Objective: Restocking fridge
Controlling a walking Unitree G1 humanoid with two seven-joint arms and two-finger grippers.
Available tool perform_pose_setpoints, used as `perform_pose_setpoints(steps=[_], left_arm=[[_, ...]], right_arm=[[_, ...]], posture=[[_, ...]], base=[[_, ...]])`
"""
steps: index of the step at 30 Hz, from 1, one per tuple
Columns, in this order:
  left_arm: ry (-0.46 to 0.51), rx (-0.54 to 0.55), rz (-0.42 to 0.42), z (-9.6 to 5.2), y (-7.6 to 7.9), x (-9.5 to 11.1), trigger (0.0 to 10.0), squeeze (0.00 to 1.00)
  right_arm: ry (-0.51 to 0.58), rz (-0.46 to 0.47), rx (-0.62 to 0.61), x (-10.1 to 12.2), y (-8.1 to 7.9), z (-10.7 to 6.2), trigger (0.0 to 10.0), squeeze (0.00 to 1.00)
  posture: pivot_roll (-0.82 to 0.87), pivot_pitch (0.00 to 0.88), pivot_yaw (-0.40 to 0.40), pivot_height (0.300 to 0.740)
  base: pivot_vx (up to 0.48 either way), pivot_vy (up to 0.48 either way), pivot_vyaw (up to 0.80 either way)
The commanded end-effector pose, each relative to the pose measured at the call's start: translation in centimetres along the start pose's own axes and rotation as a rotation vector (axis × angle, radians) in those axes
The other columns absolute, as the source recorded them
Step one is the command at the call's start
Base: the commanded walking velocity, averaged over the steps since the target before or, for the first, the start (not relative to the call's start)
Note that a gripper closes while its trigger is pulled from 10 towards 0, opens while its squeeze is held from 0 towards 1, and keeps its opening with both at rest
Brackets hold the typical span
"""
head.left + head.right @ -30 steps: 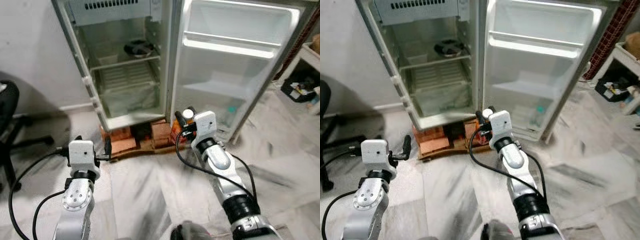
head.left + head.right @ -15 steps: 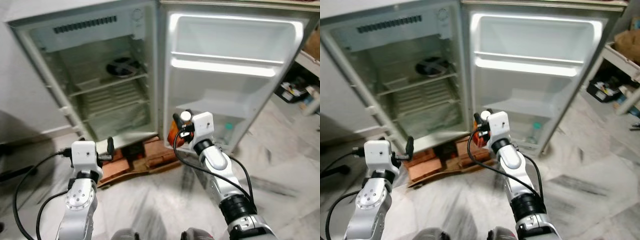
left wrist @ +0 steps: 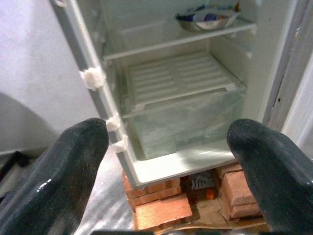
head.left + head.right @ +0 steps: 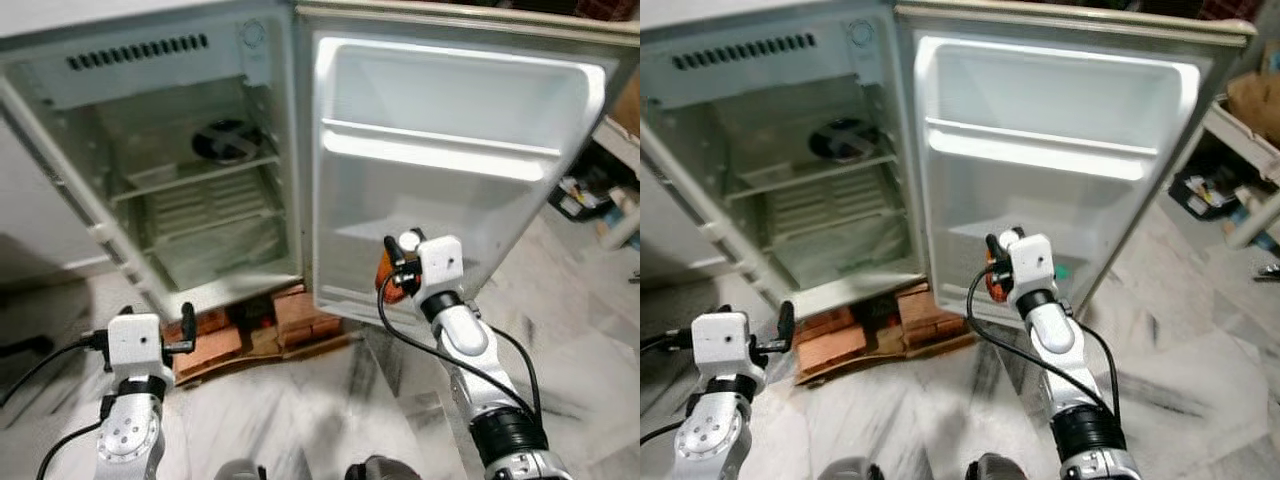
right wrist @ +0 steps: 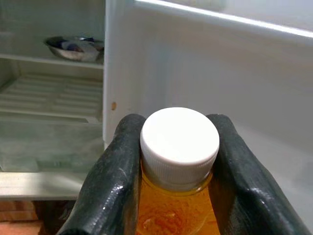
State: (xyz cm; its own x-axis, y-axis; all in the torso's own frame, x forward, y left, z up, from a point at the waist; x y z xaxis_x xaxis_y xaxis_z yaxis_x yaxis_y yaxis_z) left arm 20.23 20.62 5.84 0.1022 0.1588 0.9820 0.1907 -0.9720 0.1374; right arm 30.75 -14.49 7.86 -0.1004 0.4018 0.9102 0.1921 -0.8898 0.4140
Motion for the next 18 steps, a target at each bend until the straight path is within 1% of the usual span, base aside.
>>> perform_pose_setpoints(steps=[1,3,4,5,7,8,9,10,11,12,13,18], left_arm=[[0.000,0.002,0.010,-0.4,0.0,0.0,10.0,0.00],[-0.007,0.004,0.012,-0.7,0.0,-0.2,10.0,0.00],[-0.008,0.004,0.013,-0.7,0.0,-0.1,10.0,0.00],[-0.008,0.004,0.013,-0.7,0.0,-0.1,10.0,0.00],[-0.007,0.007,0.013,-0.6,0.0,-0.1,10.0,0.00],[-0.007,0.007,0.013,-0.6,0.0,-0.1,10.0,0.00],[-0.003,0.008,0.015,-0.5,0.0,0.0,10.0,0.00],[-0.002,0.007,0.017,-0.5,0.0,0.1,10.0,0.00],[-0.002,0.007,0.017,-0.5,0.0,0.1,10.0,0.00],[0.000,0.005,0.021,-0.4,-0.1,0.2,10.0,0.00],[0.000,0.005,0.022,-0.4,-0.1,0.2,10.0,0.00],[0.004,-0.007,0.026,0.0,0.2,0.4,10.0,0.00]], right_arm=[[0.005,-0.033,-0.056,0.3,1.4,-0.3,10.0,0.00],[-0.031,-0.034,-0.064,-0.4,1.5,-1.0,10.0,0.00],[-0.060,-0.041,-0.063,-1.0,1.5,-1.7,10.0,0.00],[-0.060,-0.041,-0.063,-1.0,1.5,-1.7,10.0,0.00],[-0.080,-0.043,-0.051,-1.6,1.3,-2.5,10.0,0.00],[-0.080,-0.043,-0.051,-1.6,1.3,-2.5,10.0,0.00],[-0.092,-0.051,-0.050,-1.9,1.4,-3.3,10.0,0.00],[-0.098,-0.054,-0.054,-2.1,1.5,-3.6,10.0,0.00],[-0.098,-0.054,-0.054,-2.1,1.5,-3.6,10.0,0.00],[-0.109,-0.062,-0.062,-2.2,1.8,-4.1,10.0,0.00],[-0.112,-0.066,-0.065,-2.2,1.9,-4.2,10.0,0.00],[-0.140,-0.078,-0.128,-2.4,3.4,-4.2,10.0,0.00]], posture=[[0.03,0.065,-0.003,0.740],[0.04,0.065,-0.007,0.740],[0.04,0.065,-0.007,0.740],[0.04,0.065,-0.007,0.740],[0.04,0.064,-0.007,0.740],[0.04,0.064,-0.007,0.740],[0.03,0.065,-0.007,0.740],[0.03,0.067,-0.004,0.740],[0.03,0.067,-0.004,0.740],[0.02,0.068,-0.001,0.740],[0.02,0.068,-0.001,0.740],[0.01,0.070,0.009,0.740]], base=[[0.000,0.000,0.00],[0.000,0.000,0.00],[0.000,0.000,0.00],[0.000,0.000,0.00],[0.000,0.000,0.00],[0.000,0.000,0.00],[0.000,0.000,0.00],[0.000,0.000,0.00],[0.000,0.000,0.00],[0.000,0.000,0.00],[0.000,0.000,0.00],[0.000,0.000,0.00]])
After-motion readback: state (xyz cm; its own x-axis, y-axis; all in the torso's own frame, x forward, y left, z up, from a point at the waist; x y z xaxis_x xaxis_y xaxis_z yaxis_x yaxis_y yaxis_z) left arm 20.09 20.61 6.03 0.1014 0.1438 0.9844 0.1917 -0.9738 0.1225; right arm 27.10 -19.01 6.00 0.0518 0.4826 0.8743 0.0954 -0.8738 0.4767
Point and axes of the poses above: a point about 5 cm out from each wrist's last joint towards the gripper, its own z axis pointing out of the wrist towards the gripper, its own x axis along the axis of the wrist's last joint, y = z × x, the point moved 1 cm from there along z, pointing out of the wrist towards the gripper, and after that the axes turned 15 degrees about -z, right-handed, at the moved point
